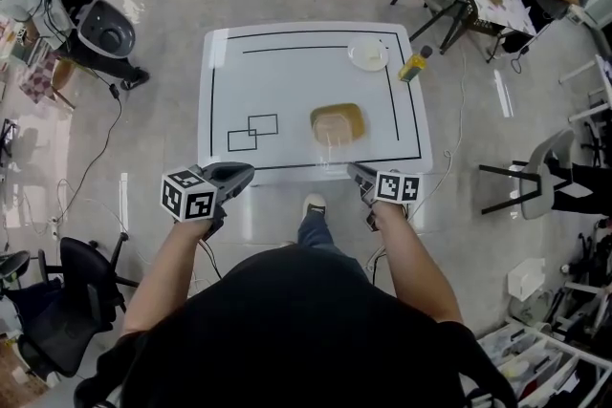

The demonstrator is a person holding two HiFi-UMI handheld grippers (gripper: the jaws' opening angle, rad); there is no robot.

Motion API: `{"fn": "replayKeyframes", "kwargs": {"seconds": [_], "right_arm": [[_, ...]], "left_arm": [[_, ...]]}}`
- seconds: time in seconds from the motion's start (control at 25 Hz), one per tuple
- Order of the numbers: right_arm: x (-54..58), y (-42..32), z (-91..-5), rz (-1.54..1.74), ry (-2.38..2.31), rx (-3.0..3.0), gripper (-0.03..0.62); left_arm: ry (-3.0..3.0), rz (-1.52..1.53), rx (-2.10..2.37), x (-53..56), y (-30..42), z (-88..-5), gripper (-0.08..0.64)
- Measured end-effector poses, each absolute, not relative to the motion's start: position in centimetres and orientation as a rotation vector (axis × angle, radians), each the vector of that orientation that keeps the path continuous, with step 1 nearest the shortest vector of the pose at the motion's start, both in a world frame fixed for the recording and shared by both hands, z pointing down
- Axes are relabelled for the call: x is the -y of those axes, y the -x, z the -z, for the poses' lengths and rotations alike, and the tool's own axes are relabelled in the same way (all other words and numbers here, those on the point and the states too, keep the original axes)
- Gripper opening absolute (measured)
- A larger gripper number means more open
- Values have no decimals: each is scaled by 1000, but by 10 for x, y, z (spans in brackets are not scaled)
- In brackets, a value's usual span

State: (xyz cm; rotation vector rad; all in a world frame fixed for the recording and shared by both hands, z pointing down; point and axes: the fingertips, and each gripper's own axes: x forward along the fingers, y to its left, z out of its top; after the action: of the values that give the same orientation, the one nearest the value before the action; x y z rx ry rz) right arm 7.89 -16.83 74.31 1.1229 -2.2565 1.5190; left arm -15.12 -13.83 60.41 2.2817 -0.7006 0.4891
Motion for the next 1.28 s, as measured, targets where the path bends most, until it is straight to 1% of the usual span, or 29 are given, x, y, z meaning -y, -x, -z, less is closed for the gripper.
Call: {"fn": "replayKeyframes", "kwargs": {"seconds": [0.88, 1.28], "right_arm": [[145, -117, -666, -1415, -1304, 2361, 43], [126, -122, -634, -1370, -1358, 2405, 43]], "left_arm": [[-2358, -460, 698, 98, 150, -568, 23], [-2391, -444, 704, 77, 160, -553, 23]]}}
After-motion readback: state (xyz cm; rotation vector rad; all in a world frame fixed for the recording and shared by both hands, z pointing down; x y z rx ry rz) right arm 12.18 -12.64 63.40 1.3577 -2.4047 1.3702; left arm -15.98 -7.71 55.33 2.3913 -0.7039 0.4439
